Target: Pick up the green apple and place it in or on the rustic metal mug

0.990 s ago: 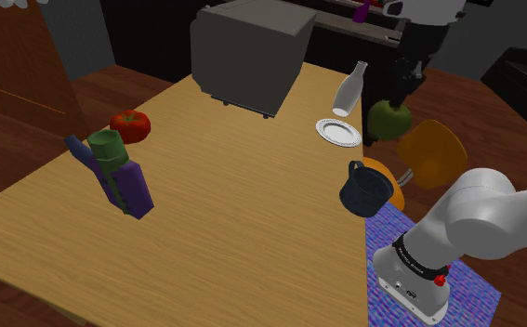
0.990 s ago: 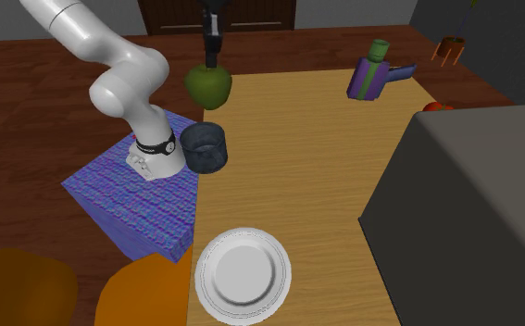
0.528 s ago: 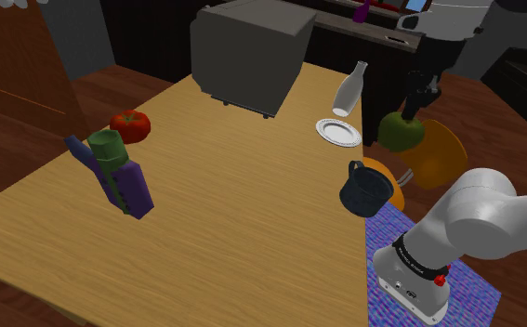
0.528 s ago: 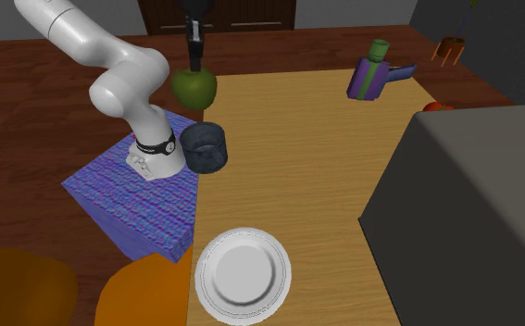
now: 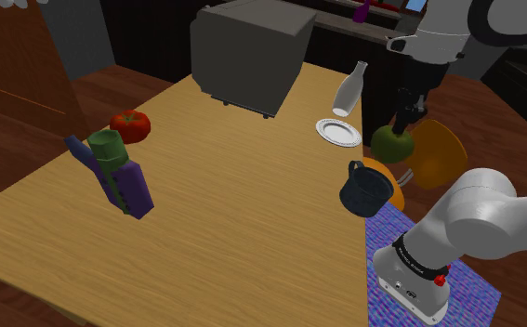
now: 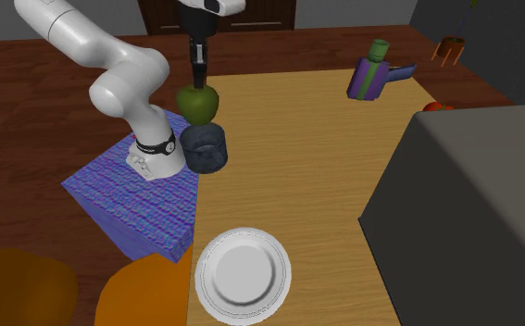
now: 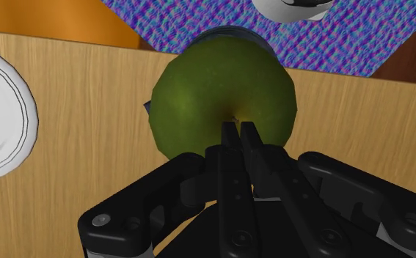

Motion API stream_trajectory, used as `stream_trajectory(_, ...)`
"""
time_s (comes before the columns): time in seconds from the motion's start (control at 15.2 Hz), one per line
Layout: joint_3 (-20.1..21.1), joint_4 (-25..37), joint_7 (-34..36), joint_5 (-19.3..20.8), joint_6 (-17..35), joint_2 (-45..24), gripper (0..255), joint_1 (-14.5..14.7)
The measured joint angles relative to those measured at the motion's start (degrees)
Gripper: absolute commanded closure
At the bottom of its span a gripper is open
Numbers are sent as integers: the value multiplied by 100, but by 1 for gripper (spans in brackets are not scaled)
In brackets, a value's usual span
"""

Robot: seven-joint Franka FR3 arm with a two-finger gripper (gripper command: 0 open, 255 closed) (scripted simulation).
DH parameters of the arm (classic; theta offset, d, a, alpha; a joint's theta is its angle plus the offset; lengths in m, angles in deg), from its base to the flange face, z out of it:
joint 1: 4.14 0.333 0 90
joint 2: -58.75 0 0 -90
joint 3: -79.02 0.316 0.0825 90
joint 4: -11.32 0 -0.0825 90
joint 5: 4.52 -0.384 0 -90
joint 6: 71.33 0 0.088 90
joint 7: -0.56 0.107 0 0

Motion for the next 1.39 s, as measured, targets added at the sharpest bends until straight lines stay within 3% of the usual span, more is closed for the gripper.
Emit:
stream_trajectory(0.73,-40,-927,57,36,753,173,255,-9)
stream_trajectory(1.19,-61,-1059,53,55,892,168,255,-18)
stream_trajectory(1.25,-61,-1059,53,55,893,168,0,-18)
stream_trajectory(1.39,-61,-1059,53,55,894,168,0,-18)
